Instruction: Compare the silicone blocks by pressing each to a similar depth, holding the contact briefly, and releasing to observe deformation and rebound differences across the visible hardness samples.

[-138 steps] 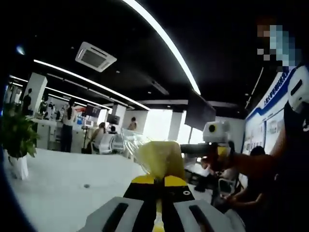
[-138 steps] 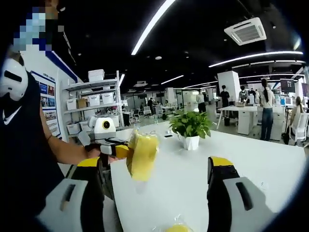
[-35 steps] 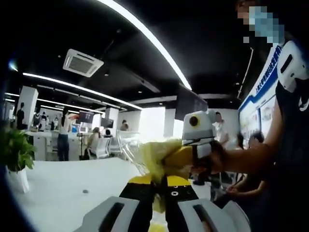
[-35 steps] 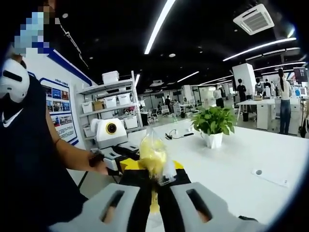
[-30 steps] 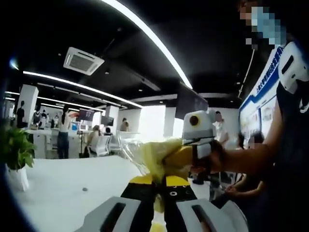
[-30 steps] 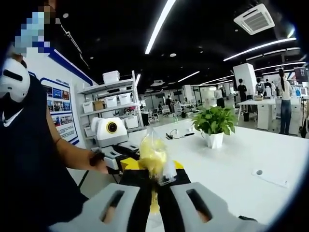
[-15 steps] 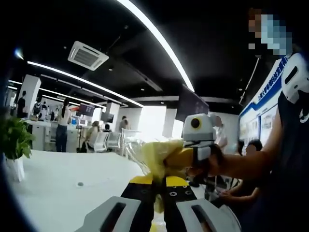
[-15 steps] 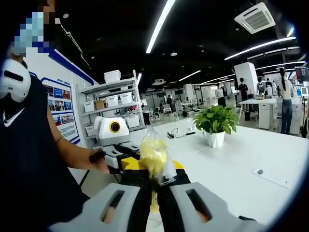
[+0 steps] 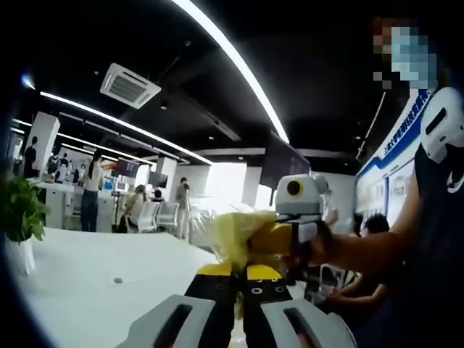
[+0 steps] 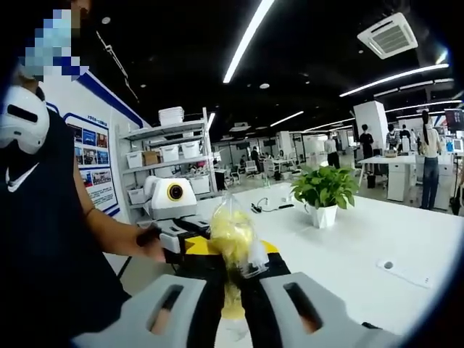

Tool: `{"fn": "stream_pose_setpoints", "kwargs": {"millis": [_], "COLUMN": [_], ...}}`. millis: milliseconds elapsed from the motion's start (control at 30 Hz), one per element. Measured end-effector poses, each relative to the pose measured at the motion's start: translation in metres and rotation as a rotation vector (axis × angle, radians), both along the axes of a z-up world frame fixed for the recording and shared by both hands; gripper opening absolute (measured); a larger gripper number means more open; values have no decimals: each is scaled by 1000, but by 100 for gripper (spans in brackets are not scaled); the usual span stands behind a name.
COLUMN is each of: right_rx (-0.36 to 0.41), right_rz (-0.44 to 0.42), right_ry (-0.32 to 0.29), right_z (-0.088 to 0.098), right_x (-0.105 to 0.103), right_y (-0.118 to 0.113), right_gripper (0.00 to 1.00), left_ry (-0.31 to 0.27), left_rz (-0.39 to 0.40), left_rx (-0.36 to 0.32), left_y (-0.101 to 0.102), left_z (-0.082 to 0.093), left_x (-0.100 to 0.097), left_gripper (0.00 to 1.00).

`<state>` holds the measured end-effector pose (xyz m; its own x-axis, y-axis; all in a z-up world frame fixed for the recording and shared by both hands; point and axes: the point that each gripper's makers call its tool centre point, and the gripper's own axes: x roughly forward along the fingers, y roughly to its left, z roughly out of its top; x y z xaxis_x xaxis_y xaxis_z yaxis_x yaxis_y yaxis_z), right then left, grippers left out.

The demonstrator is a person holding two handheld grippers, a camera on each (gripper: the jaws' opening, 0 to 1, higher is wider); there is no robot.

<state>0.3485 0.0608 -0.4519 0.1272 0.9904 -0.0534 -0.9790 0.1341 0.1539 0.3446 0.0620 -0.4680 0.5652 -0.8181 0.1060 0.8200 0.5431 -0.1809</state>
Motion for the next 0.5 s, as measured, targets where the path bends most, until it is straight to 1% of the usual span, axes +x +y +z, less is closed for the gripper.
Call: {"fn": "stream_pose_setpoints", "kwargs": {"millis": [133,167,200,233,267,300,367,400,467,500], "right_rx": [22,23,29,36,31,27,40,60,86,69], "right_rz": [-4,-7,-10,-12,-30,-41,-66,-82,-120,-124], "right_ry": [-3,2,-1,-3,5,6,5,9,8,0], "right_z": [1,1,1,2,-1,-2,-3,-1,3,0], "right_x": [2,4,4,5,9,11,15,18,25,25], "right_y": [0,0,0,0,1,1,0,-1,-3,-7], "right_gripper": [7,9,13,21,32,46,63,76,97,97], "left_ry": [2,3,2,2,5,4,3,3,2,5], "left_rz": [11,13,15,15,20,25,34,35,36,36], "left_rx": [-9,-9,-6,-17,-46,-44,-37,-37,-35,-33], "left_y": [2,2,2,2,4,4,6,6,6,6], "left_z": [1,1,0,2,6,6,6,6,6,5], "left_x": [2,2,2,2,3,4,6,7,7,7], "left_gripper": [0,0,0,0,0,0,0,0,0,0]}}
